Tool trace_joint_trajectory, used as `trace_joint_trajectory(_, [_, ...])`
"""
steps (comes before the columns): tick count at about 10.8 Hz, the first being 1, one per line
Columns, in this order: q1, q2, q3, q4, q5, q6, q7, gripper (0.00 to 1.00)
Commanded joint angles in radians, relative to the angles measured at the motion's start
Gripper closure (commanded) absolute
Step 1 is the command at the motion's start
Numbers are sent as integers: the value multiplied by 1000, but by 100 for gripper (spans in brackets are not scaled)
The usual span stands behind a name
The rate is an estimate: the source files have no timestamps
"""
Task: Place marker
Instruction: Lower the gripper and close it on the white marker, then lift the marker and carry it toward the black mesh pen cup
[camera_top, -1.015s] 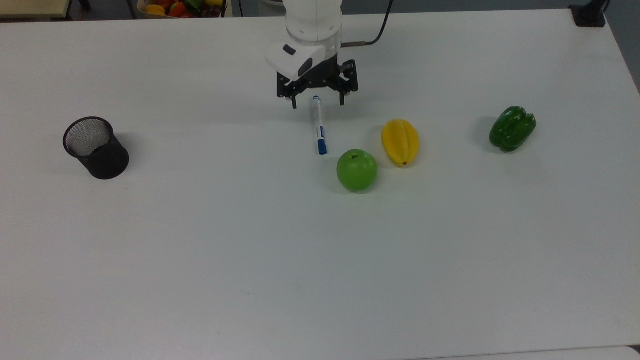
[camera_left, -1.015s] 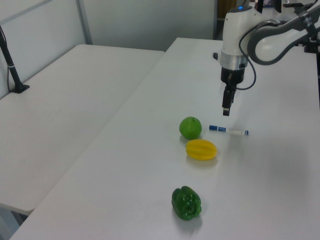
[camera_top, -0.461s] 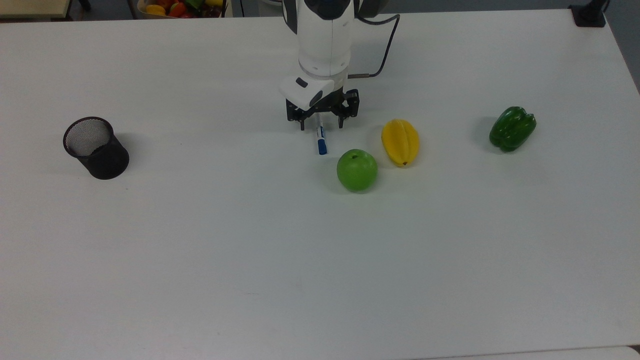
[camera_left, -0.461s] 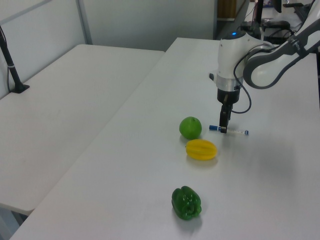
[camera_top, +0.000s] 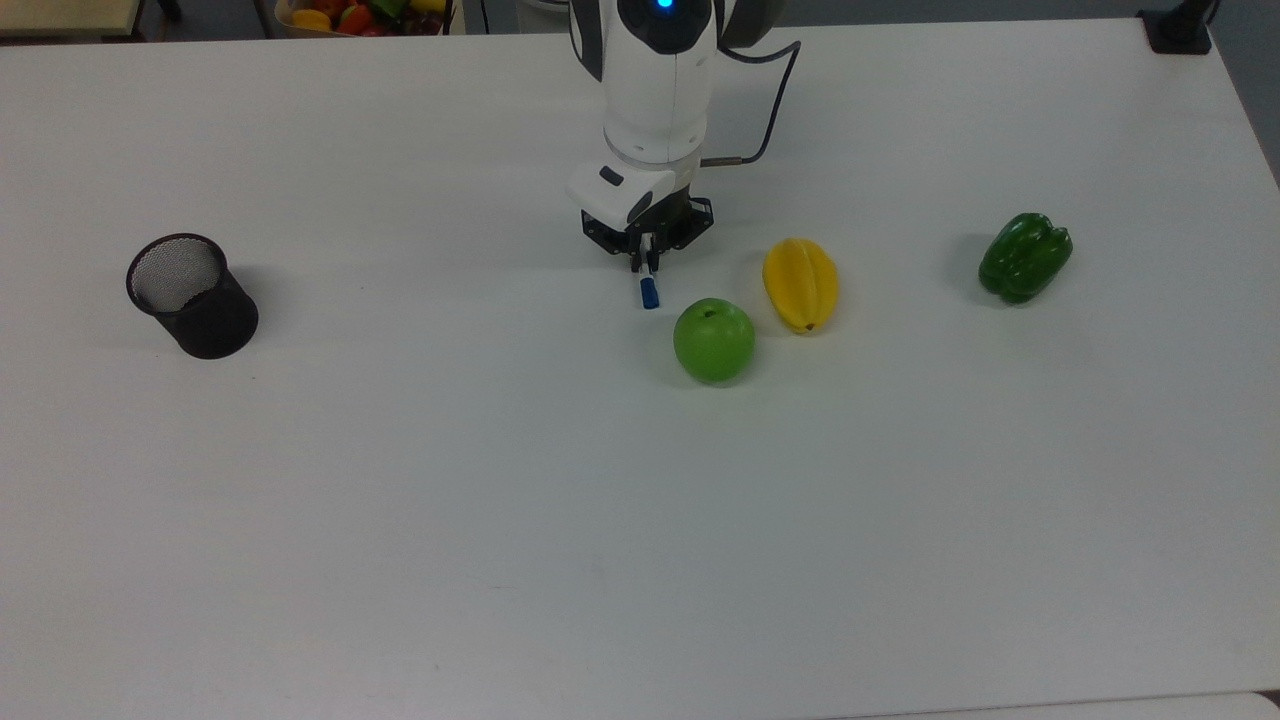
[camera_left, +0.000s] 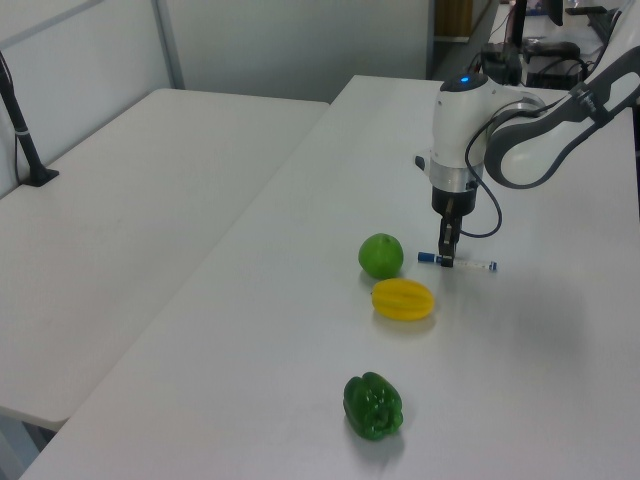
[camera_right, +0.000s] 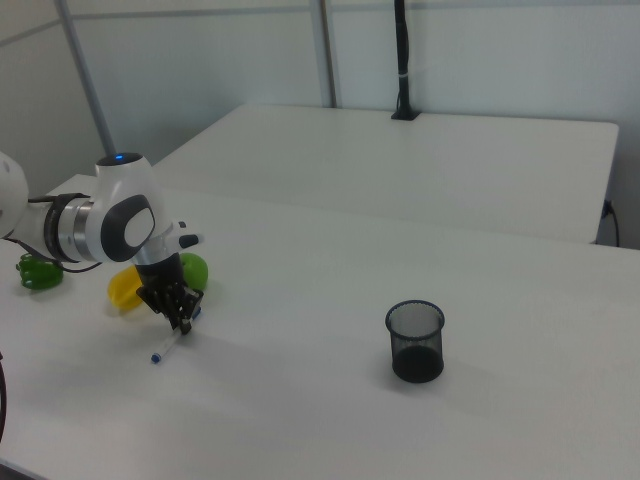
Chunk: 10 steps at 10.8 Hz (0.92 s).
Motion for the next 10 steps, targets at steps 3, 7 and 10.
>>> trace_joint_trajectory(3, [-1, -39, -3, -14, -24, -9, 28, 100])
trace_joint_trajectory(7, [-22, -175, -5, 39, -4, -194, 18, 100])
trace_joint_trajectory(10, [-50, -217, -23, 205, 67, -382, -14, 100])
